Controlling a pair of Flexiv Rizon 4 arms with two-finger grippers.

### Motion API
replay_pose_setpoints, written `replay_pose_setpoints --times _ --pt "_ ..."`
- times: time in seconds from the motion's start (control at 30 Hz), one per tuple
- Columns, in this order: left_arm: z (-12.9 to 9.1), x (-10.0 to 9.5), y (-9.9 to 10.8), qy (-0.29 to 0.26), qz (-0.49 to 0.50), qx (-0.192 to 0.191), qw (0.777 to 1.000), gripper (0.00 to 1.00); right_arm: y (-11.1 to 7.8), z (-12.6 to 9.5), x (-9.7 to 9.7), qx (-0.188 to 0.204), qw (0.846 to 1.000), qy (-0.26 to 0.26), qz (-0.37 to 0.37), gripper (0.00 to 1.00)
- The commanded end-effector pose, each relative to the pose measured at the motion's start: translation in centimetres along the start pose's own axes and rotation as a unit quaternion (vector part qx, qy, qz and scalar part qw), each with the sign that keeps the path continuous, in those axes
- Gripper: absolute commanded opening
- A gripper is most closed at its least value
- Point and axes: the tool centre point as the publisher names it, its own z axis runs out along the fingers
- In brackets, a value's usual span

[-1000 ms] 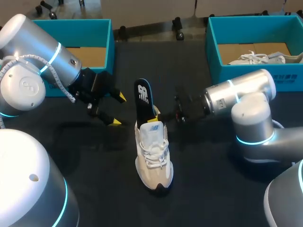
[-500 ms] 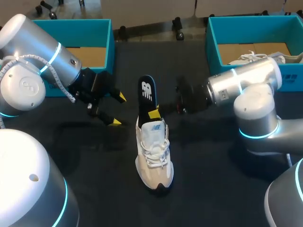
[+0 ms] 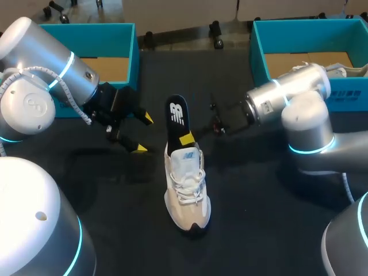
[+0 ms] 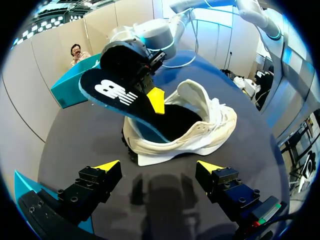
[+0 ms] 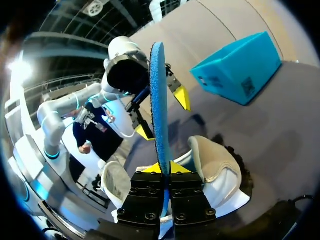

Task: Take the shoe out of the shoebox, open the shoe tongue, remove and reinsert the insole, then place the shoe into the shoebox

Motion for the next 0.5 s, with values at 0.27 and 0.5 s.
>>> replay_pose_setpoints --times 0.27,0.5 --pt "0.0 0.0 -0.1 0.000 0.000 -0.002 1.000 1.00 -1.6 1.0 0.6 0.018 0.999 0.009 0.028 0.00" --pt "0.0 0.0 -0.1 0.000 0.000 -0.002 1.000 1.00 -3.2 2.0 0.8 0.012 0.999 -0.022 0.044 0.00"
